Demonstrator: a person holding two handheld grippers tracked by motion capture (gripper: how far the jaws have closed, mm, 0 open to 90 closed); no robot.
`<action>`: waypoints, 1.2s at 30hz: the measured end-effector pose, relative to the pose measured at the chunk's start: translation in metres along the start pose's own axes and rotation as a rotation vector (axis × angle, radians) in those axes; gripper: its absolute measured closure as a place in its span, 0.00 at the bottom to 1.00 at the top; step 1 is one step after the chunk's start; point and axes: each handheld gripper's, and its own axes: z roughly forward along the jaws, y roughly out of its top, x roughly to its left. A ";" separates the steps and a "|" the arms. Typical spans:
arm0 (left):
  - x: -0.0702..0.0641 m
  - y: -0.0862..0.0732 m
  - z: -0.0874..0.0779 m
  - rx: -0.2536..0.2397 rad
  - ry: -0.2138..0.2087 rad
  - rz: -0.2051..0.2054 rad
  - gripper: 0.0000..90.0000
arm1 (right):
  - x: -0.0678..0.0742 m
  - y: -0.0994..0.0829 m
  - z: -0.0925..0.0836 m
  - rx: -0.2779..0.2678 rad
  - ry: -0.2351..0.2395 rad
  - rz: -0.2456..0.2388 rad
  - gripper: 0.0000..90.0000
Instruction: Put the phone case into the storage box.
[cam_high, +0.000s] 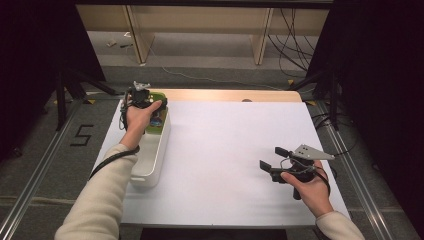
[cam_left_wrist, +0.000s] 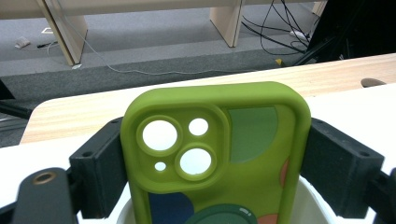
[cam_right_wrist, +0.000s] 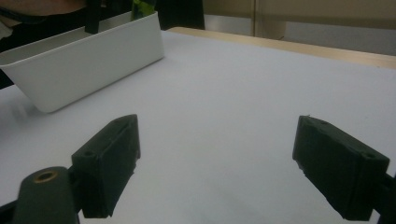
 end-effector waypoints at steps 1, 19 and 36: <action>0.000 0.000 0.000 0.002 0.001 -0.001 0.17 | 0.000 0.000 0.000 0.002 0.000 -0.001 0.18; 0.000 -0.001 0.003 0.020 -0.010 0.002 0.17 | 0.000 0.000 0.000 0.004 0.001 -0.001 0.18; 0.001 0.000 0.004 0.041 -0.019 0.002 0.17 | 0.000 0.000 0.000 0.010 0.002 0.000 0.18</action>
